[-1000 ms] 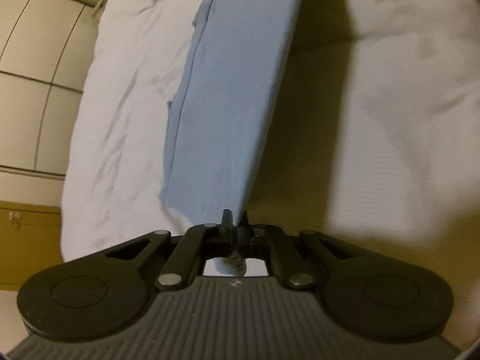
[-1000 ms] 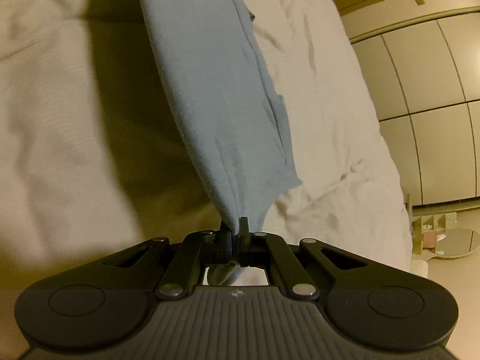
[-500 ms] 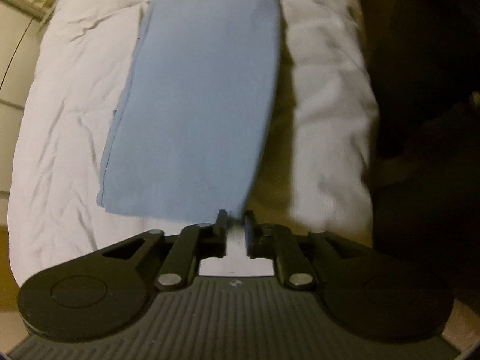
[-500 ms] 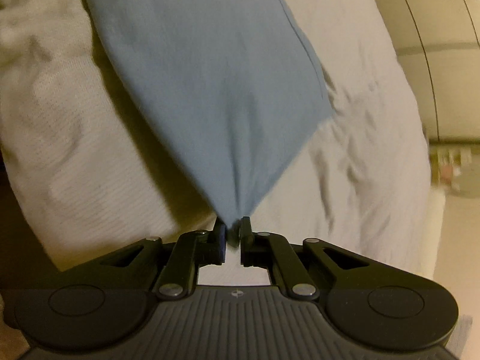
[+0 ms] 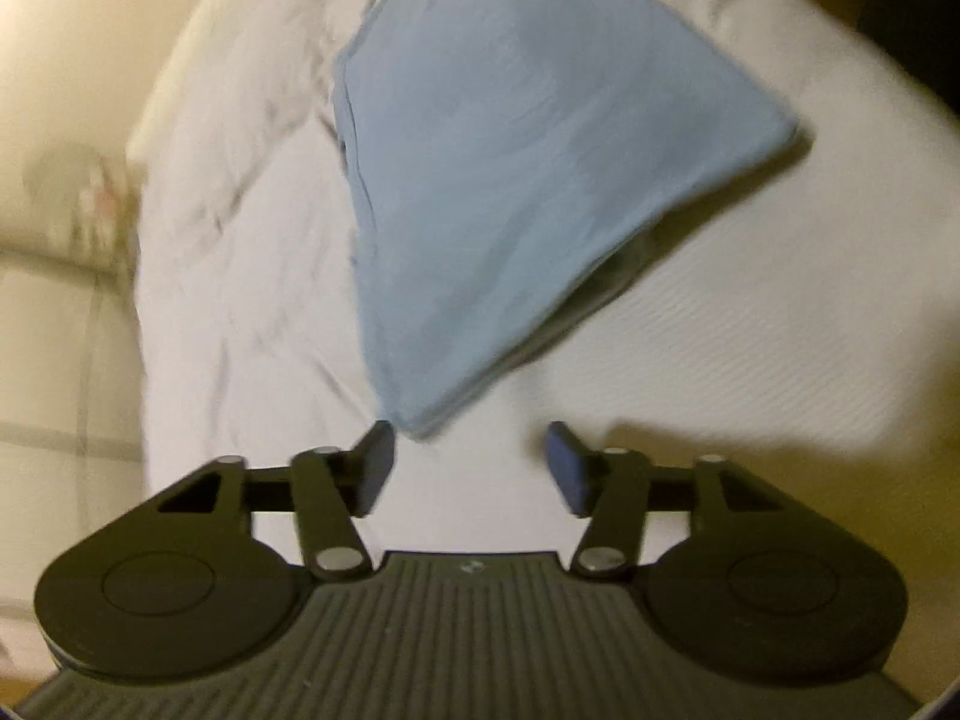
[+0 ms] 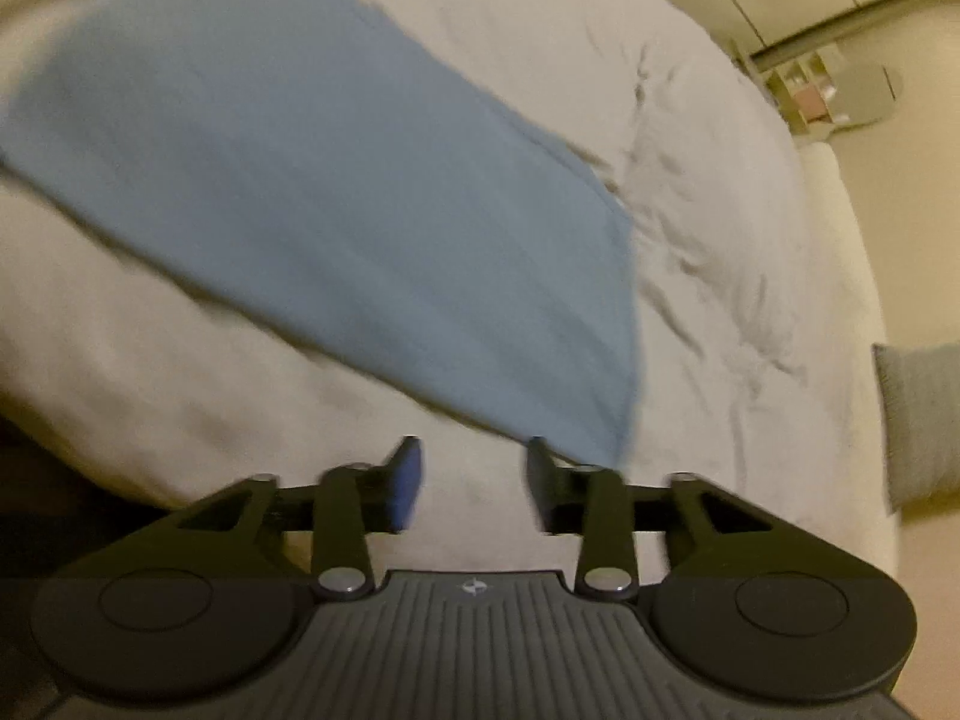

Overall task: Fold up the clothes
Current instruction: 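Open both grippers and release the folded side, then grasp the shirt's other side with the left gripper while the right gripper grasps it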

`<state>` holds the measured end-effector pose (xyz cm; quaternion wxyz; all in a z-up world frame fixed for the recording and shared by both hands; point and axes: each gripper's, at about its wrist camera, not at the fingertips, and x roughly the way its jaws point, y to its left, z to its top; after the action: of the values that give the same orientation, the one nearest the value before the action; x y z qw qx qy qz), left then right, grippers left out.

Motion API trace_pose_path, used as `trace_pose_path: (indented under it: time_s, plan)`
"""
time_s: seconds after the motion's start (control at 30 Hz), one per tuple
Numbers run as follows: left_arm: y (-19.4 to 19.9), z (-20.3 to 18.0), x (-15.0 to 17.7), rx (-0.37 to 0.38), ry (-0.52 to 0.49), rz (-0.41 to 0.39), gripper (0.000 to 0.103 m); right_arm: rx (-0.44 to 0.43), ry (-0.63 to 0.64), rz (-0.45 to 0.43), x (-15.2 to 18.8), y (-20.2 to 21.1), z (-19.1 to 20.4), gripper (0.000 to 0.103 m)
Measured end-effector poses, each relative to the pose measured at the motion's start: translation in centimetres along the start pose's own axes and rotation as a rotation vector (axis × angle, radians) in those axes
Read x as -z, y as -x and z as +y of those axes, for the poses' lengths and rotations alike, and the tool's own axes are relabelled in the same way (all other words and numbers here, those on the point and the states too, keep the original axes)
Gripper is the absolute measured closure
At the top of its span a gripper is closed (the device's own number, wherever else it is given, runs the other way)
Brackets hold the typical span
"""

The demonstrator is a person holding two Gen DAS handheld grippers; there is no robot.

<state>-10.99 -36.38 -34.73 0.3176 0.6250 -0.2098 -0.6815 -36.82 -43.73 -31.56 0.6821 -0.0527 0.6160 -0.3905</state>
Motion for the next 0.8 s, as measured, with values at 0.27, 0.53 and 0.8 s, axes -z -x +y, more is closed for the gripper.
trace_pose_path:
  time_s: [0.27, 0.53, 0.8]
  plan:
    - [-5.2, -1.5, 3.4, -0.068, -0.389, -0.21, 0.047, -0.165, -0.155, -0.045, -5.6, 5.1, 9.3, 0.052]
    - [-7.6, -1.3, 3.9, -0.061, -0.483, -0.273, 0.09, -0.217, 0.01, -0.179, -8.8, 7.2, 18.1, 0.039]
    - [-8.3, 0.1, 3.4, -0.01, -0.425, -0.253, 0.097, -0.059, 0.125, -0.134, -9.8, 5.4, 21.7, 0.053]
